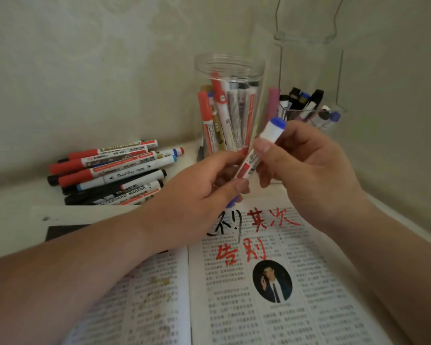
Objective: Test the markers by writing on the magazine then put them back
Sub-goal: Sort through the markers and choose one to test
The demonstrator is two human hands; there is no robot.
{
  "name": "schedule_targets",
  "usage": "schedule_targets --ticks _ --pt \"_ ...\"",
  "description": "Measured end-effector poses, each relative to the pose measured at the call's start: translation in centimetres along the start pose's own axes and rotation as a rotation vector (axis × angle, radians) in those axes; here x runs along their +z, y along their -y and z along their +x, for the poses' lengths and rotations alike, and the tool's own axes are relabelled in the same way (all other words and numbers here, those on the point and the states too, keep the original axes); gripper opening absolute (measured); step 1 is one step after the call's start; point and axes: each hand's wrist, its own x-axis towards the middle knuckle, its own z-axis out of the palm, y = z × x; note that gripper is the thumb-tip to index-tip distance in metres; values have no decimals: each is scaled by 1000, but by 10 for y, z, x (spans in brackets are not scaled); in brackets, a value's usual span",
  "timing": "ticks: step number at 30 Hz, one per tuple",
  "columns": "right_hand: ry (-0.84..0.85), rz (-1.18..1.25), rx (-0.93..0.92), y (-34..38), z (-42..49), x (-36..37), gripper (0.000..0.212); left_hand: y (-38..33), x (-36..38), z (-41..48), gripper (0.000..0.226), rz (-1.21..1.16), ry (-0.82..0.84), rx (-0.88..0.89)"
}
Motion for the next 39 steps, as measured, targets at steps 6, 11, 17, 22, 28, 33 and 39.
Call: schedule_targets --ticks 6,11,17,22,28,33,39 --pt "51 -66 -53 0 -4 6 13 1 -2 -3 17 25 112 37" --pt "137 0 -2 2 -7 7 4 -1 -3 -3 17 19 122 92" --pt "87 -26 49 1 -8 9 20 -2 -6 -1 22 38 101 101" --pt "55 17 21 9 -10 12 12 -14 -6 -1 34 64 51 100" --pt "-280 126 70 19 -2 -7 25 -3 -4 -10 39 4 88 5" --pt "51 -51 291 29 6 -37 16 -1 -5 -10 37 134 90 0" --pt "426 61 582 16 -19 -54 32 3 2 -7 46 253 100 30"
